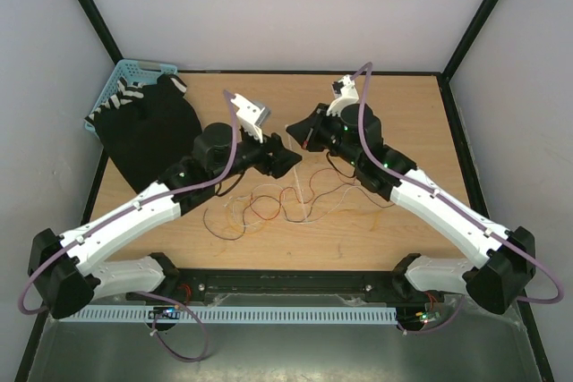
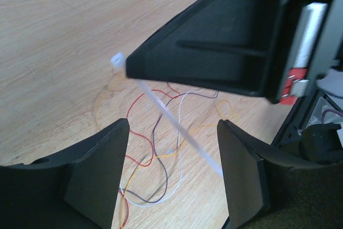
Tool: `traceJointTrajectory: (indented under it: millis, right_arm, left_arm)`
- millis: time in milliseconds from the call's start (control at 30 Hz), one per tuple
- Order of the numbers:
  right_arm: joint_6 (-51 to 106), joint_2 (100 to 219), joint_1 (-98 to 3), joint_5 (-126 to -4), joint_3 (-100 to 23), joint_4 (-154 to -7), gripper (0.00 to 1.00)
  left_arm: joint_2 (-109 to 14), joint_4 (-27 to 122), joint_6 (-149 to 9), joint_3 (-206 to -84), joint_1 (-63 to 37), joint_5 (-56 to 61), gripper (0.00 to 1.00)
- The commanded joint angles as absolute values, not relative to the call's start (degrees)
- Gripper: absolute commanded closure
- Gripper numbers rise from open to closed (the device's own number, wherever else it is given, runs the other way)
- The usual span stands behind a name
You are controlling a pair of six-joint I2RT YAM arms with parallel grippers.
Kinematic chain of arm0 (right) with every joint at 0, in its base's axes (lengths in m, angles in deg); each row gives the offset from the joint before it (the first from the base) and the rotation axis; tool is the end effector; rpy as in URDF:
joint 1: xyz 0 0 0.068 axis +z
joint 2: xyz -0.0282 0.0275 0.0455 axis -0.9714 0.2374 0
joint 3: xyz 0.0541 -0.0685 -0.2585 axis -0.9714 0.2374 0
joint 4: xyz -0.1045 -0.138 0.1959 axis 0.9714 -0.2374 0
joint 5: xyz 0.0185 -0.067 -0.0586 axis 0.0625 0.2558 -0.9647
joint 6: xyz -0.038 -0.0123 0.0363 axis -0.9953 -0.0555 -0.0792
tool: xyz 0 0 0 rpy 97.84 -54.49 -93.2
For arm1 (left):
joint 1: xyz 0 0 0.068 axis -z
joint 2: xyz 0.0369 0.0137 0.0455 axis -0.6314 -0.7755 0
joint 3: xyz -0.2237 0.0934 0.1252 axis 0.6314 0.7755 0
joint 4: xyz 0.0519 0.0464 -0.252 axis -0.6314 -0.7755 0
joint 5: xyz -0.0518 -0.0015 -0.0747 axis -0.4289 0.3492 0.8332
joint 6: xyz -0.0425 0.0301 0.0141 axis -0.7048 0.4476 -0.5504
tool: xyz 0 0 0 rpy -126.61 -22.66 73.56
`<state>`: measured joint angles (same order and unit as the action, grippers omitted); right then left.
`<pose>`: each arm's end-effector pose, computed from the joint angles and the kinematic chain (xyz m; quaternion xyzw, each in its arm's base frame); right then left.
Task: Zip-tie the wires
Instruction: Pick up the ribbon at the center of the board.
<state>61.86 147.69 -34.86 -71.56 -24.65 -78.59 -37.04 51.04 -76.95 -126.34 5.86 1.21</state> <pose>0.2149 0.1903 0.3749 -0.0068 0.7452 0.4446 0.4969 0.1884 -0.1945 0.3498 0.2112 0.7127 -0.3873 0.5454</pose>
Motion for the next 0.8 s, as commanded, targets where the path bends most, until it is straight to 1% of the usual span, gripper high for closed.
traceJointTrajectory:
  millis: [0,267,367,433,500,633,767]
  right_arm:
    - [61.8,145.5,-34.4,-72.6,-24.0,-77.3,1.0]
    - [61.7,143.0,-34.4,-73.2,-23.3,-77.5,1.0]
    - [61.7,142.3,-34.4,-72.7,-23.1,-77.8,1.0]
    - [61.8,142.0,-34.5,-72.5,-23.0,-77.9,1.0]
    - [61.8,141.6,-34.4,-72.4,-22.7,-77.9,1.0]
    - [61.2,141.1,-34.4,-73.4,-22.4,-78.5,1.0]
    - [60.8,140.6,-34.4,-74.4,-21.9,-78.9,1.0]
  left_arm:
    - [-38.1,54.6,-77.4,-129.6,7.8,-0.1,0.32]
    - [-39.9,54.7,-77.3,-130.4,9.1,-3.3,0.39]
    - [-41.4,54.8,-77.0,-131.1,9.5,-4.4,0.43]
    - [-42.3,54.9,-76.8,-131.7,9.7,-4.5,0.47]
    - [-42.8,55.1,-77.0,-132.2,9.9,-4.4,0.55]
    - [-43.0,55.5,-77.2,-132.2,10.6,-4.5,0.77]
    - [-42.1,55.5,-77.6,-131.3,10.8,-4.7,0.97]
